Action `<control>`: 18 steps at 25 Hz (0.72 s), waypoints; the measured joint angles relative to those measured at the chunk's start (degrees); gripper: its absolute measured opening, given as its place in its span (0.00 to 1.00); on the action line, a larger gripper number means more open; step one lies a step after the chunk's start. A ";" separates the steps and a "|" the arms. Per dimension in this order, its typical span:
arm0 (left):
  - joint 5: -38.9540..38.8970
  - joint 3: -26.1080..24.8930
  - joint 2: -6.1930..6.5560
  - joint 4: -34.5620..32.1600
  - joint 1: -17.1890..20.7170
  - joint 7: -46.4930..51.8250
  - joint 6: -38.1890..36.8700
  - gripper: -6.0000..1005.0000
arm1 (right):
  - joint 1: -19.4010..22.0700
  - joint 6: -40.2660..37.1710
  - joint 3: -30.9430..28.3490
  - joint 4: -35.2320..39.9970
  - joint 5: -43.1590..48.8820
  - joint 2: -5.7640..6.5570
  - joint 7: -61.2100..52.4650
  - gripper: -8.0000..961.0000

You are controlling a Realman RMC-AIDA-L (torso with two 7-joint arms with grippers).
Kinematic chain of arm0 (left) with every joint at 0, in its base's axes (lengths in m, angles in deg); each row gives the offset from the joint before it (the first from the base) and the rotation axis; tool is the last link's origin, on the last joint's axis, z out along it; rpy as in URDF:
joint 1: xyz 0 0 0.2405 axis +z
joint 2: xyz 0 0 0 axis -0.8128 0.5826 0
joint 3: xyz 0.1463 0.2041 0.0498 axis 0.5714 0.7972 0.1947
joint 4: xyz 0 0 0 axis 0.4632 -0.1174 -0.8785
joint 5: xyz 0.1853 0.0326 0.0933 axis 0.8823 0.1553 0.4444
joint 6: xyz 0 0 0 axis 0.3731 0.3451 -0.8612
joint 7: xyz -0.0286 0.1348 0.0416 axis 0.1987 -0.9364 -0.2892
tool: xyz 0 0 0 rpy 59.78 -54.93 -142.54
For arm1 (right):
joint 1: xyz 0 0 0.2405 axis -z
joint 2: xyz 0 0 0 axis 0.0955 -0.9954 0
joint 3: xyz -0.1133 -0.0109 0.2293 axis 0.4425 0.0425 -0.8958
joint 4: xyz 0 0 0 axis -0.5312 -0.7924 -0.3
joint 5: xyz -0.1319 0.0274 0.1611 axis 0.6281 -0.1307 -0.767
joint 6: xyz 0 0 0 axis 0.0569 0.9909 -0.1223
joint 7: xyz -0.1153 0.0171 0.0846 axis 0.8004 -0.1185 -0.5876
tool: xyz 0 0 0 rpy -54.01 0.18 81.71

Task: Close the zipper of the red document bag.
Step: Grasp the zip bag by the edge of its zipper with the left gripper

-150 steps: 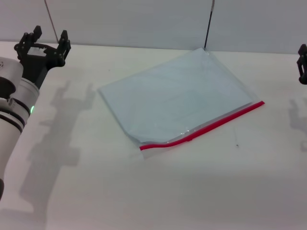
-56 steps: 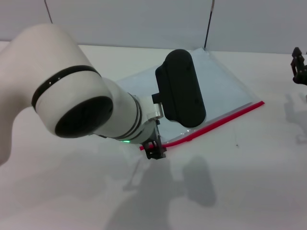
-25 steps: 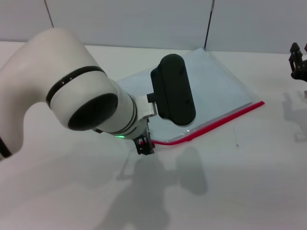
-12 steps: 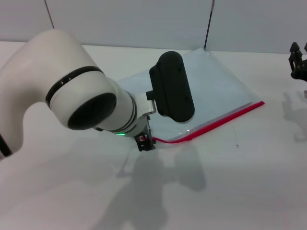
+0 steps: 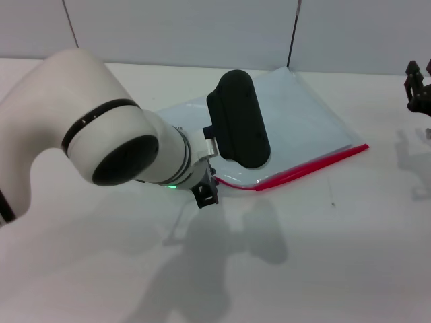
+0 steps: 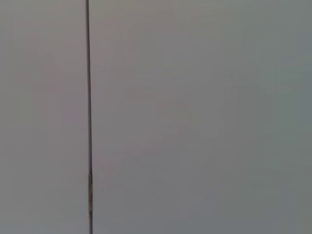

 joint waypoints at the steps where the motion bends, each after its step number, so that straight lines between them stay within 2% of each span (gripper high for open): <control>1: 0.00 0.02 0.00 0.24 0.00 0.04 -0.28 0.32 | -0.01 0.00 0.05 0.00 0.00 0.00 0.00 0.36; 5: -0.09 0.09 -0.02 1.57 -0.01 0.10 -1.42 0.18 | -0.11 0.00 0.22 0.00 0.00 0.00 0.00 0.35; 10: -0.15 0.22 -0.03 1.78 -0.01 0.13 -1.86 0.08 | -0.11 0.00 0.26 0.00 0.00 -0.05 0.00 0.35; 15: 0.23 -0.09 -0.02 0.81 0.29 0.31 -2.08 0.07 | 0.00 -0.97 0.98 0.52 0.69 0.04 -1.90 0.35; 18: 1.99 -1.11 0.08 -1.35 1.92 0.60 -2.54 0.07 | -0.12 -1.85 2.17 1.80 2.72 0.50 -5.34 0.35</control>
